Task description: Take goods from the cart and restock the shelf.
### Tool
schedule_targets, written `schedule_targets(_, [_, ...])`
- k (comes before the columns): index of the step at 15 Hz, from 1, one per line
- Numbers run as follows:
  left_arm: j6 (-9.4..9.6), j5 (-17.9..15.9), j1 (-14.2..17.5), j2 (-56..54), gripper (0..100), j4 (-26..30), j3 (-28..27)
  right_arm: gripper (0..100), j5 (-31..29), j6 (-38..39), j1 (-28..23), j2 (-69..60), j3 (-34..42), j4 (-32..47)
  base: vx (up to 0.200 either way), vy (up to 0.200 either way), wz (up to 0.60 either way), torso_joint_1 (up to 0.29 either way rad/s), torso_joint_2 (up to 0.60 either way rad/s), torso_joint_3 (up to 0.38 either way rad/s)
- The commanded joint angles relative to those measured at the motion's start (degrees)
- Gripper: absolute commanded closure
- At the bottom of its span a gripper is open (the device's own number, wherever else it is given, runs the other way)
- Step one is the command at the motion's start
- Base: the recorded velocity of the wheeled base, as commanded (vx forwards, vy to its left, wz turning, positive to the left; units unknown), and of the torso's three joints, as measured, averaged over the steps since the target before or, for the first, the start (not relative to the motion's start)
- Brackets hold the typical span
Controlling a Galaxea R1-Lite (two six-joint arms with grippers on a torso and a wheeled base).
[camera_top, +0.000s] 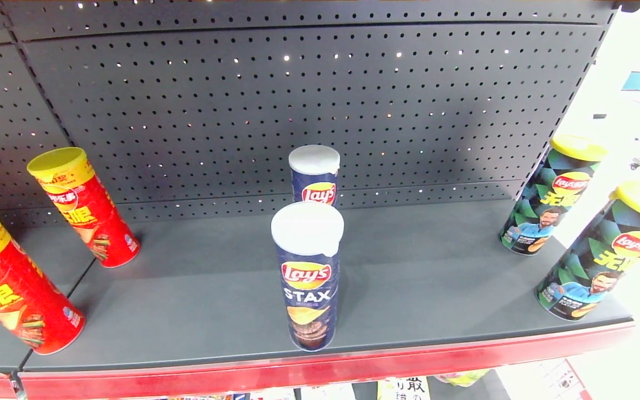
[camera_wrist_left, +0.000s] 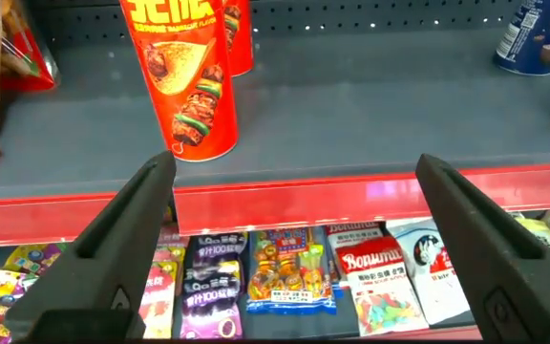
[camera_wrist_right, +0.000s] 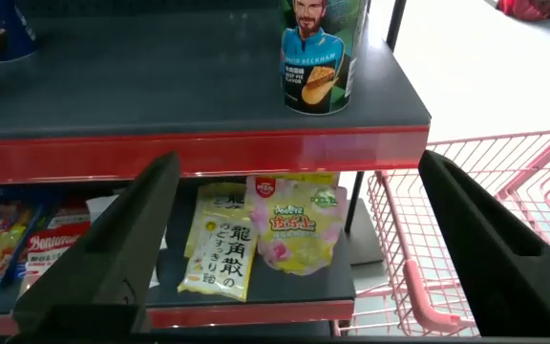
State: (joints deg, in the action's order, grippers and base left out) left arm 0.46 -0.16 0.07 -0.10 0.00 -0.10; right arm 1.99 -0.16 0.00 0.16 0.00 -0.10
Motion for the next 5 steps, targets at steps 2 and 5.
schedule_targets(2, [-0.02,-0.02,0.01,0.1,0,0.0,0.1,0,0.03,-0.02,0.0,-0.16,0.0,0.01,0.0,0.0,0.0,0.0,0.0,0.0])
schedule_targets(5, [-0.02,-0.02,0.01,0.1,0,0.0,0.1,0,-0.05,0.07,0.0,-0.16,0.0,-0.08,0.0,0.0,0.0,0.0,0.0,0.0])
